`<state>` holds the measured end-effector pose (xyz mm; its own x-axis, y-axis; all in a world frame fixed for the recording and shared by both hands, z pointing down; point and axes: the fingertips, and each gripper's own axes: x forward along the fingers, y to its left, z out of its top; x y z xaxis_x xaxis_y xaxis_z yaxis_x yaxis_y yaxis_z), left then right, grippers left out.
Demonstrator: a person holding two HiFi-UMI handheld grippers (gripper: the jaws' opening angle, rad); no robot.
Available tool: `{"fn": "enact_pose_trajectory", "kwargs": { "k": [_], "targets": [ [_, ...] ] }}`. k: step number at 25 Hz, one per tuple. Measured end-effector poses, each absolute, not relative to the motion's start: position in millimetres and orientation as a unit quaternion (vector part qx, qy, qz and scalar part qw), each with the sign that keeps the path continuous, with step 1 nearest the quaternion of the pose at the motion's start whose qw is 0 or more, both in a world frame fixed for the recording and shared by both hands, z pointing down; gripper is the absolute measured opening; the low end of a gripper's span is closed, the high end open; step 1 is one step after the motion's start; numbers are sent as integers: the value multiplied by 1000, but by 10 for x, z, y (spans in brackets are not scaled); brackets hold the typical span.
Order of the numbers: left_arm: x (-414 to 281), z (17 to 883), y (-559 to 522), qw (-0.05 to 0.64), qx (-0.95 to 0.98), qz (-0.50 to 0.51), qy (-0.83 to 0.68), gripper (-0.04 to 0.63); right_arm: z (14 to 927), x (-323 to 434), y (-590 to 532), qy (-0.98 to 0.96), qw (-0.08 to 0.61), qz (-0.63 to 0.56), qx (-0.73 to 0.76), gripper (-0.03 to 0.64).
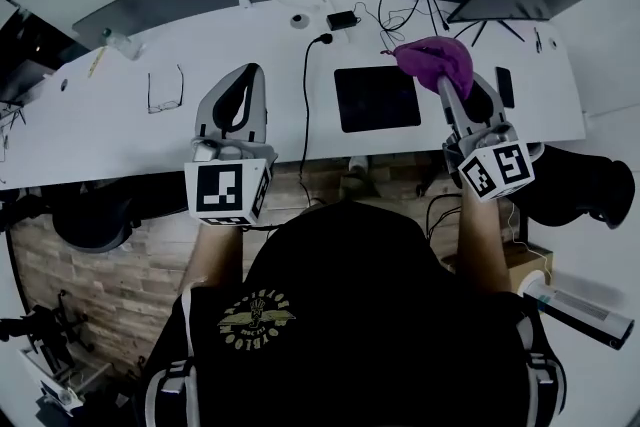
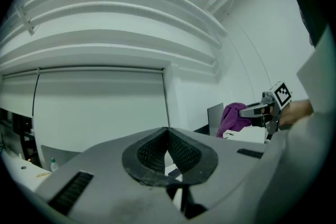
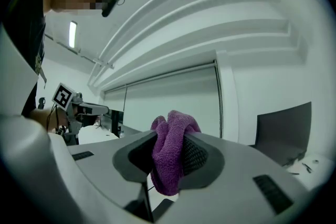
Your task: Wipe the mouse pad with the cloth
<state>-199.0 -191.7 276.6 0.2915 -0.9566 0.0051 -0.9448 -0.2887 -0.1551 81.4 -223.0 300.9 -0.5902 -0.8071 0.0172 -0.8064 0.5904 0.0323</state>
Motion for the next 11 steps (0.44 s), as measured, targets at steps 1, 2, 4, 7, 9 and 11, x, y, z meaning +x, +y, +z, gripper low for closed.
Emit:
{"fn": "enact_pose_trajectory", "kwargs": {
  "k": [1,2,4,7,9,11],
  "targets": [
    [-1975,2783,-1886,61,-804,-49,589,2,3031,811,-2192,-891,19,-9,454,96],
    [-1961,2799,-1856,62,-806,-49,586,3,3051,813,-2154,-890,23,-8,456,97],
    [-1946,2822,-1801,61,-809,-49,583,3,3076,828,-2083,-888,30,-5,459,96],
    [-1928,2850,-1733,57,-809,-48,583,2,3082,865,-2005,-886,34,-3,463,96],
    [-1918,2864,-1703,57,-809,-49,583,3,3083,888,-1975,-886,34,-5,463,96],
    [-1918,2874,-1681,58,-809,-50,583,3,3089,909,-1958,-886,33,-7,462,96]
  ]
}}
